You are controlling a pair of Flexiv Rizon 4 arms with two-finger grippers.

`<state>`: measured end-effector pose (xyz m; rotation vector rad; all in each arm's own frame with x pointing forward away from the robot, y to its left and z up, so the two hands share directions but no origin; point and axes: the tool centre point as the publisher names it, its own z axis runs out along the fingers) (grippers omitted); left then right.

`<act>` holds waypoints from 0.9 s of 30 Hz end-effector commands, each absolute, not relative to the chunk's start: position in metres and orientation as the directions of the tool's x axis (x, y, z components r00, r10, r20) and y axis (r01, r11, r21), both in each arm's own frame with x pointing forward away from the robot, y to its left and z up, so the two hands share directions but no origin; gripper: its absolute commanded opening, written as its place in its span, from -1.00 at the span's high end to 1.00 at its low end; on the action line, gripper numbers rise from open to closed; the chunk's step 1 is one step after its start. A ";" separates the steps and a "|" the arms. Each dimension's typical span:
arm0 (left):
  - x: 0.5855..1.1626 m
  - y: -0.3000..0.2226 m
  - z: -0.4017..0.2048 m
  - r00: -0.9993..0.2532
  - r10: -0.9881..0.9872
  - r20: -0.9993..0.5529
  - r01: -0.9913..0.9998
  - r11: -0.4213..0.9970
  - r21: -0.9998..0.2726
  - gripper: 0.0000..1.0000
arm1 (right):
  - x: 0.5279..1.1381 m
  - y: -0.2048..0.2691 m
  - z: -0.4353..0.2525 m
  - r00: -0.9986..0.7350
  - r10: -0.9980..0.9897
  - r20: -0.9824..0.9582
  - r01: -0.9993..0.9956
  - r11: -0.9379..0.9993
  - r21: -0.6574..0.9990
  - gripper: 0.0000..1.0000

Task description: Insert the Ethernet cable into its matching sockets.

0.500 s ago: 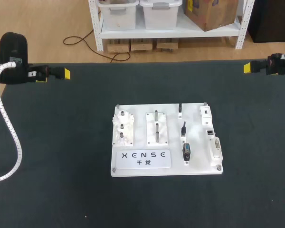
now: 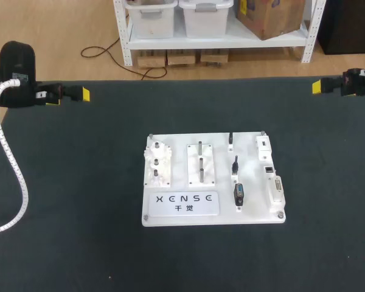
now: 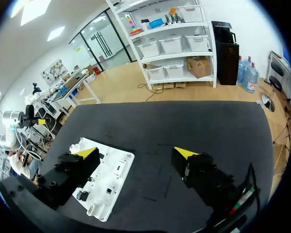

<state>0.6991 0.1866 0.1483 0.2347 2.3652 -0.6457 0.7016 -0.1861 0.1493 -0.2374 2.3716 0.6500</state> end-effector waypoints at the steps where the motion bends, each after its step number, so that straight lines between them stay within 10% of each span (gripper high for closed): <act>1: 0.701 0.182 0.150 -0.751 0.024 -0.660 0.363 0.850 -0.383 -1.00 | 0.701 -0.186 0.150 -0.767 -0.001 -0.642 -0.327 0.861 0.389 -1.00; 12: 0.683 0.130 0.161 -0.465 0.353 -0.812 0.846 0.447 -0.290 -1.00 | 0.701 -0.186 0.150 -0.767 -0.001 -0.642 -0.327 0.861 0.389 -1.00; 27: 0.637 0.086 0.152 -0.087 0.476 -0.875 0.987 -0.075 -0.139 -1.00 | 0.701 -0.186 0.150 -0.767 -0.001 -0.642 -0.327 0.861 0.389 -1.00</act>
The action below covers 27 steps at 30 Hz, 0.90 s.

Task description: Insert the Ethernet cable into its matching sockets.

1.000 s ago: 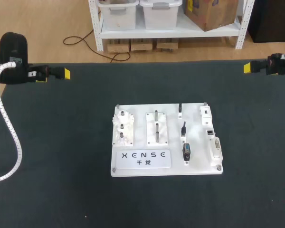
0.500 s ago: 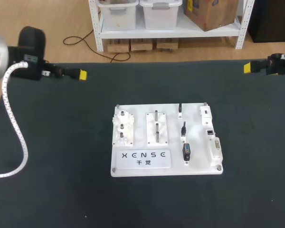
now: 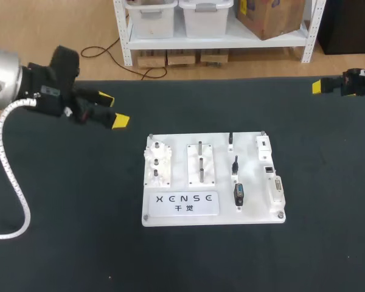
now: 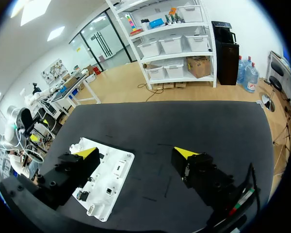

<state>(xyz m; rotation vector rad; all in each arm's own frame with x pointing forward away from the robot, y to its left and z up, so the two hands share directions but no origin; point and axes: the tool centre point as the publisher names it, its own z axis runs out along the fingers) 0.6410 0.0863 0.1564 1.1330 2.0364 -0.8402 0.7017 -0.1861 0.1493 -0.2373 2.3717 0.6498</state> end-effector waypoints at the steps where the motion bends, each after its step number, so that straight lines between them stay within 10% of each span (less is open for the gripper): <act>1: 0.634 0.083 0.151 -0.068 0.477 -0.876 0.987 -0.096 -0.128 -1.00 | 0.701 -0.186 0.150 -0.767 -0.001 -0.642 -0.327 0.861 0.389 -1.00; 27: 0.609 0.009 0.091 0.023 0.592 -0.805 1.000 -0.021 0.013 -1.00 | 0.701 -0.186 0.150 -0.767 -0.001 -0.642 -0.327 0.861 0.389 -1.00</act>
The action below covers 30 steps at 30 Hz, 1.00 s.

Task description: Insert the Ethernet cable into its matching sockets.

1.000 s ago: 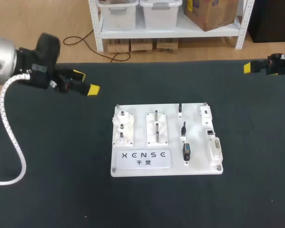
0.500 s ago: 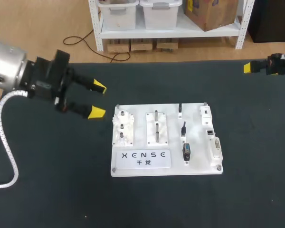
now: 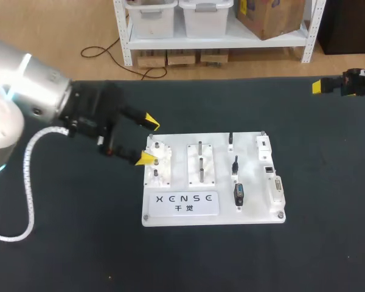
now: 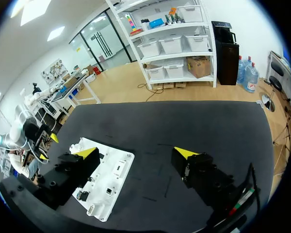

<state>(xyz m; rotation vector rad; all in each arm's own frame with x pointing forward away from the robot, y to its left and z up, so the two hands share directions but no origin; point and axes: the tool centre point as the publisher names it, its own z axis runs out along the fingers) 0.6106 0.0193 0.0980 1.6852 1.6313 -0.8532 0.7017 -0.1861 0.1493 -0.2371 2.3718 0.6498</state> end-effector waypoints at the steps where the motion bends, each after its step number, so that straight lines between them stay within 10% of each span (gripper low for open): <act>1: 0.608 0.006 0.089 0.026 0.597 -0.802 1.000 -0.020 0.017 -1.00 | 0.701 -0.186 0.150 -0.767 -0.001 -0.642 -0.327 0.861 0.389 -1.00; 30: 0.615 -0.018 0.072 -0.021 0.642 -0.766 0.996 0.084 0.043 -1.00 | 0.701 -0.186 0.150 -0.767 -0.001 -0.642 -0.327 0.861 0.389 -1.00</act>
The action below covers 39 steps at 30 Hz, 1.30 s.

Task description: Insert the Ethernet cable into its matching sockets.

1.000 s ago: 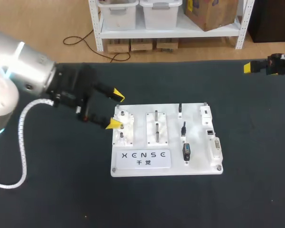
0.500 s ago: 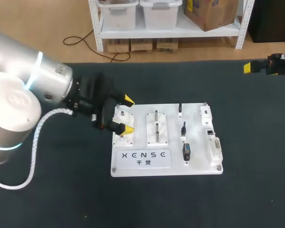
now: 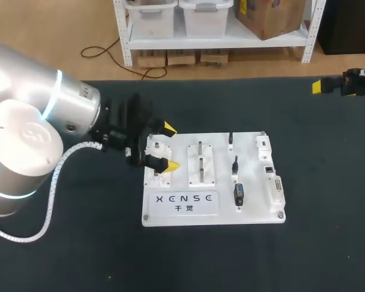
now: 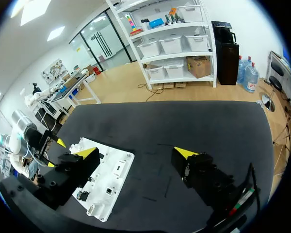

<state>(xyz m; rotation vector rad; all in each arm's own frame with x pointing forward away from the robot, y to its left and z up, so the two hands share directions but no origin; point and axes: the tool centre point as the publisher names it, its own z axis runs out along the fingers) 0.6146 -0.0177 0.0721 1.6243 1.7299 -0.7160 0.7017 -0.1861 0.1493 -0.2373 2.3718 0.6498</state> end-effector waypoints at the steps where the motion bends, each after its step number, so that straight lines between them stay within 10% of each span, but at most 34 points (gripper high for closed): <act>1: 0.615 -0.018 0.072 -0.021 0.642 -0.766 0.996 0.084 0.043 -1.00 | 0.701 -0.186 0.150 -0.767 -0.001 -0.642 -0.327 0.861 0.389 -1.00; 39: 0.615 -0.018 0.072 -0.021 0.642 -0.766 0.996 0.084 0.043 -1.00 | 0.611 -0.021 0.131 -0.966 -0.134 -0.222 -0.143 0.989 0.024 -1.00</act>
